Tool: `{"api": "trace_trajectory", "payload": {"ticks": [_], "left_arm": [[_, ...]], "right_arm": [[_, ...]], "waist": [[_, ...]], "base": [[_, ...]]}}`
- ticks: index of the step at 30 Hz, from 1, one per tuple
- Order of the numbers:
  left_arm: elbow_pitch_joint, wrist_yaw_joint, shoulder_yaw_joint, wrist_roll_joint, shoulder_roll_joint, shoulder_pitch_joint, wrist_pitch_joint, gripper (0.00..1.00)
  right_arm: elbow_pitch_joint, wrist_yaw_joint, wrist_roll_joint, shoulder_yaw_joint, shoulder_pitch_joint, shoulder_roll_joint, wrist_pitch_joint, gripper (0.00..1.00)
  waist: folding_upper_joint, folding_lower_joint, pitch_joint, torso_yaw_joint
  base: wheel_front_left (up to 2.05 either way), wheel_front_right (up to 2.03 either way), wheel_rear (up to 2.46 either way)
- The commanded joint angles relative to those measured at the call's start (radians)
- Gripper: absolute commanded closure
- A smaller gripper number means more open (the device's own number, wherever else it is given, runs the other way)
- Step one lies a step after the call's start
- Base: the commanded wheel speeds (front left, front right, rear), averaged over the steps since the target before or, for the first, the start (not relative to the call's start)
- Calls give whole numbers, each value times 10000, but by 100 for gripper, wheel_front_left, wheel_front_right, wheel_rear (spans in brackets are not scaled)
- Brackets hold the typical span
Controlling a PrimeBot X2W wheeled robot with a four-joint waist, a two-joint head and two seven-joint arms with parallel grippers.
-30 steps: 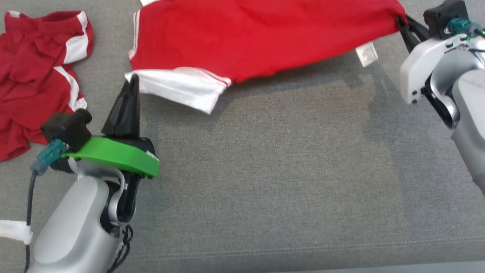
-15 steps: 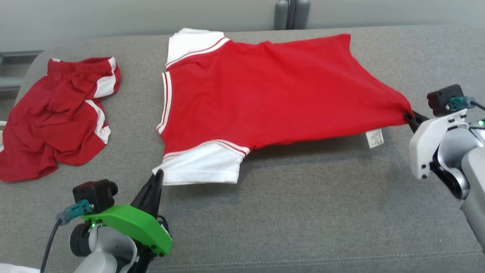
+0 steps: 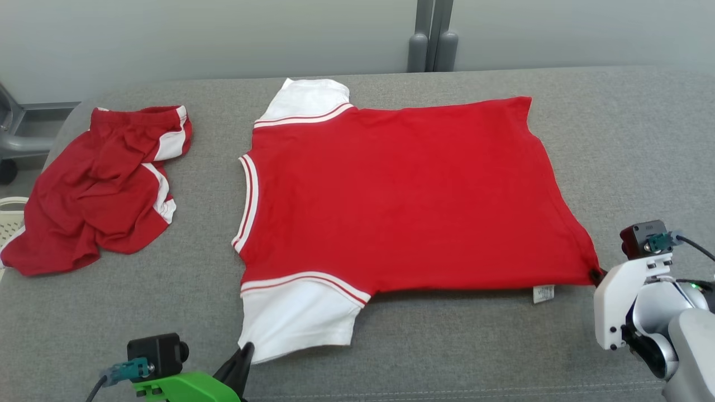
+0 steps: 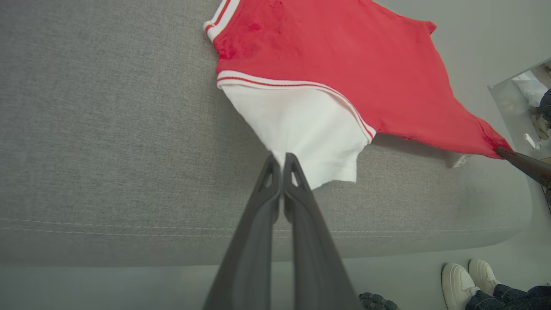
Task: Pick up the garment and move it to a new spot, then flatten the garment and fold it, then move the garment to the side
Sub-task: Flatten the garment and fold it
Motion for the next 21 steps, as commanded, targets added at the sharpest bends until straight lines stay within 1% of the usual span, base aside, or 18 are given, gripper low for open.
{"api": "trace_trajectory", "payload": {"ticks": [1, 5, 9, 12, 14, 17, 21], "left_arm": [[-73, 154, -24, 64, 216, 252, 101, 100], [-313, 416, -66, 91, 450, 550, 308, 100], [-765, 770, -95, 107, 895, 842, 695, 100], [-1058, 902, 23, 67, 975, 869, 763, 100], [-1213, 795, 181, -57, 868, 703, 635, 100], [-1150, 589, 337, 68, 785, 102, 518, 100], [-587, 248, 177, 359, 594, -1209, 738, 100]], "right_arm": [[-190, -16, -112, -226, 362, 40, 217, 100], [-812, -16, -262, -567, 1075, 256, 785, 100], [-1737, -16, -176, -921, 1883, 443, 1423, 100], [-2308, -16, -165, -1040, 2205, 502, 1745, 100], [-2718, -16, -161, -1124, 2181, 581, 1637, 100], [-3048, -16, -226, -1173, 1901, 757, 1498, 100], [-3095, -16, -360, -1106, 1374, 831, 1464, 100]], "waist": [[0, 1, -19, 1], [0, 1, 10, -8], [0, 1, 97, -29], [0, 1, 196, -55], [0, 1, 295, -100], [0, 1, 472, -145], [0, 1, 735, -116]], "base": [[0, 0, 0], [0, 0, 0], [0, 0, 0], [0, 0, 0], [0, 0, 0], [0, 0, 0], [0, 0, 0]]}}
